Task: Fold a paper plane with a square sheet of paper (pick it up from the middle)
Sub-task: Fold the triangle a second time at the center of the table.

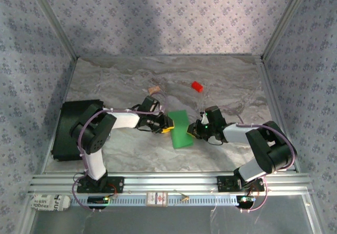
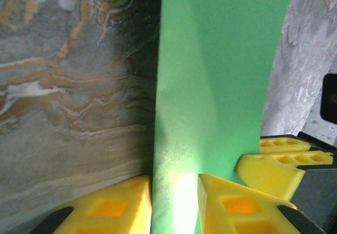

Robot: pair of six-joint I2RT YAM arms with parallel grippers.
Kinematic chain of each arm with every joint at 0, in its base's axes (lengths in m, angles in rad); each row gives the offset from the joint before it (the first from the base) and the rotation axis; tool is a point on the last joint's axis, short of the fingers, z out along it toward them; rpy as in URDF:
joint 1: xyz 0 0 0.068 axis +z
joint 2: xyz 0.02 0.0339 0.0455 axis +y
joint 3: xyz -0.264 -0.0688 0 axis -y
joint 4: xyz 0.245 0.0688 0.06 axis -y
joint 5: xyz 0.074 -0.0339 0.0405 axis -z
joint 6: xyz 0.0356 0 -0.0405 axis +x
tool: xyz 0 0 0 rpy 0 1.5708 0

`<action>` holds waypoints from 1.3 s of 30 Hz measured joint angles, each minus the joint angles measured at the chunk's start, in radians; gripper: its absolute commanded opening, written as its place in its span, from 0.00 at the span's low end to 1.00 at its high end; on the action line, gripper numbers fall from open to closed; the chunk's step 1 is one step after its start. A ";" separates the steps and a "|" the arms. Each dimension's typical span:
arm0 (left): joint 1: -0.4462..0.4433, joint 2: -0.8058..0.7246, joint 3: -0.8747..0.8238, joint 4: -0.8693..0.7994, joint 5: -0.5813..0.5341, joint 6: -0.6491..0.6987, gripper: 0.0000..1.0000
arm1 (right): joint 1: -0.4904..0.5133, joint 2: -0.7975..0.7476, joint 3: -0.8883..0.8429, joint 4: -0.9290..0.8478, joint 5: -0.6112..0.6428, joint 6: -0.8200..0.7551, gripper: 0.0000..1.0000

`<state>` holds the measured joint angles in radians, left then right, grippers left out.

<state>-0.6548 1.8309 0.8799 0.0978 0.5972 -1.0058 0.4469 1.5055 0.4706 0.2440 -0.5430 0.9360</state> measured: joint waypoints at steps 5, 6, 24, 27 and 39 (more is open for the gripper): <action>0.001 0.013 0.003 0.023 0.010 -0.010 0.23 | -0.009 -0.011 -0.011 0.000 0.000 0.000 0.15; 0.000 0.017 0.004 0.029 0.012 -0.010 0.22 | -0.011 -0.013 -0.011 0.000 0.000 0.000 0.15; 0.000 0.105 0.087 0.111 0.019 -0.016 0.13 | -0.047 -0.029 -0.016 0.000 -0.005 0.003 0.16; 0.001 0.115 0.089 0.124 0.020 -0.016 0.13 | -0.052 -0.029 -0.016 0.000 -0.005 0.003 0.16; 0.005 0.122 0.092 0.214 0.000 -0.078 0.11 | -0.082 -0.029 -0.016 0.000 -0.024 0.003 0.15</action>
<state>-0.6502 1.9526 0.9718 0.3115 0.5976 -1.0836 0.3653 1.4769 0.4549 0.2443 -0.5667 0.9386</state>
